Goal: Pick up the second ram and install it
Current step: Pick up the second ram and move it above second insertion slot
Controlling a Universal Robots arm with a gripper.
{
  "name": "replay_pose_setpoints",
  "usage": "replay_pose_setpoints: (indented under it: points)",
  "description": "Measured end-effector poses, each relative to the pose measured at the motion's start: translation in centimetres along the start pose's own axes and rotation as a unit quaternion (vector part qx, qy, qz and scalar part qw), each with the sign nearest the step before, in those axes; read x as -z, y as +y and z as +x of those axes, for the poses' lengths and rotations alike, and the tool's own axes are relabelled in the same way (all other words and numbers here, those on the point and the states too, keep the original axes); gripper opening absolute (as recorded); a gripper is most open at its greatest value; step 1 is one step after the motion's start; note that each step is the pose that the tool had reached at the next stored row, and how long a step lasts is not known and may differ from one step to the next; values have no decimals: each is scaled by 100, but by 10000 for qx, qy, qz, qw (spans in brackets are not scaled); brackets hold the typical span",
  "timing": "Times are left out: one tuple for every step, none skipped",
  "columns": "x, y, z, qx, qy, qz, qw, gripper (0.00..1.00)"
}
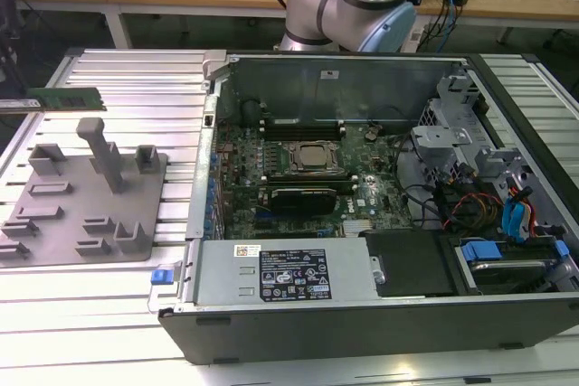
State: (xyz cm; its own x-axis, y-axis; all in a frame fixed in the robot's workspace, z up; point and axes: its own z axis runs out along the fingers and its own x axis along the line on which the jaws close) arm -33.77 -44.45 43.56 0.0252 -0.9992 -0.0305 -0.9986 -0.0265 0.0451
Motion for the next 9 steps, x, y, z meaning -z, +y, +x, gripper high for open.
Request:
replay_pose_setpoints:
  points:
    - [1, -17, 0, 0, 0, 0, 10000, 9]
    - [2, -59, 1, 0, 0, 0, 10000, 9]
    - [4, -92, 2, 0, 0, 0, 10000, 9]
    - [5, -108, 3, 0, 0, 0, 10000, 9]
    - [6, -125, 3, 0, 0, 0, 10000, 9]
    - [7, -152, 4, 0, 0, 0, 10000, 9]
    - [8, -174, 4, 0, 0, 0, 10000, 9]
    - [9, -191, 5, 0, 0, 0, 10000, 9]
    - [10, -221, 5, 0, 0, 0, 10000, 9]
